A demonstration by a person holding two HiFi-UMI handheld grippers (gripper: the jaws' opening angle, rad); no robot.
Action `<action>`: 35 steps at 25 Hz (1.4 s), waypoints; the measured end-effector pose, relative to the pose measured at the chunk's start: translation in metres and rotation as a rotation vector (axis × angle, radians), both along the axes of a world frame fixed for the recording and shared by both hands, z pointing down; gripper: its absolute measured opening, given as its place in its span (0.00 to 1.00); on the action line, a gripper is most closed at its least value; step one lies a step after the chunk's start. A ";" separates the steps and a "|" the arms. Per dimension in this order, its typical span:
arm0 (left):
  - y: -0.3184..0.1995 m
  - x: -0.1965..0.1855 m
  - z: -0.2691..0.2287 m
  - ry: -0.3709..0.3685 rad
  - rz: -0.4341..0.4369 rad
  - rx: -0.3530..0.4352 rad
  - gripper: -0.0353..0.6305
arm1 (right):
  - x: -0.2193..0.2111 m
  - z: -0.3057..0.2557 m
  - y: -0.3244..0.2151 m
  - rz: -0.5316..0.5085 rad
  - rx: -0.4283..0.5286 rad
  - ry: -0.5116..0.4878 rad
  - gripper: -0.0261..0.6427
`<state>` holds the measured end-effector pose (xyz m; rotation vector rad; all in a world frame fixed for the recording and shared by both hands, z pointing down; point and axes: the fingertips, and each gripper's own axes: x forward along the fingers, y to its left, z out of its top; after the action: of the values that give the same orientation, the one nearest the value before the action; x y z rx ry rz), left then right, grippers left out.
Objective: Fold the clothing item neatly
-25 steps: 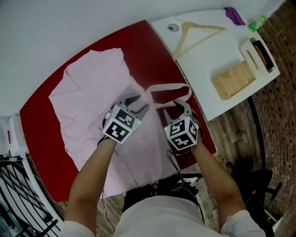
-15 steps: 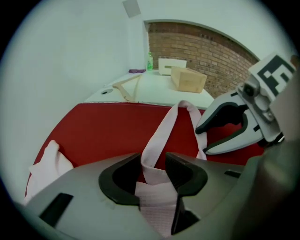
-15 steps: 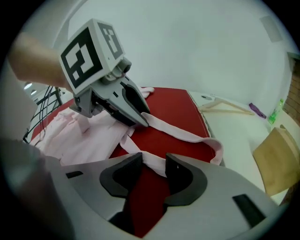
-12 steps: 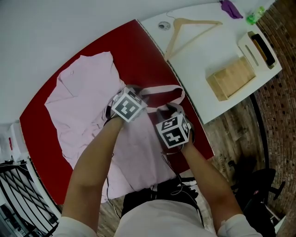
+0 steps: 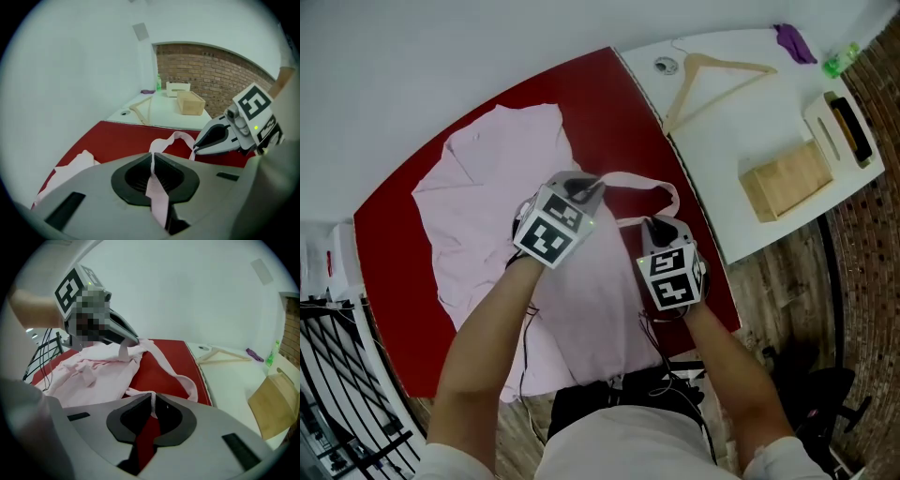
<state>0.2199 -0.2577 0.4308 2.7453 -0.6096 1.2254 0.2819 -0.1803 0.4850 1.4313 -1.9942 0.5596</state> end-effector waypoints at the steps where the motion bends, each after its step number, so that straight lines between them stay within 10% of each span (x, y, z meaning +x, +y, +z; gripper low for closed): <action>1: -0.001 -0.008 -0.009 0.010 -0.019 0.013 0.08 | -0.002 -0.004 -0.002 -0.004 0.013 0.004 0.09; 24: 0.037 -0.166 -0.093 0.124 -0.245 0.132 0.08 | -0.096 -0.076 -0.020 -0.305 0.306 0.160 0.09; 35: 0.106 -0.298 0.001 -0.027 -0.446 -0.042 0.09 | -0.136 -0.028 -0.003 -0.497 0.244 0.308 0.09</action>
<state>-0.0784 -0.1514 0.4313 2.3743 -1.1076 1.1470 0.1459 -0.1830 0.4569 1.0121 -2.1008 -0.1178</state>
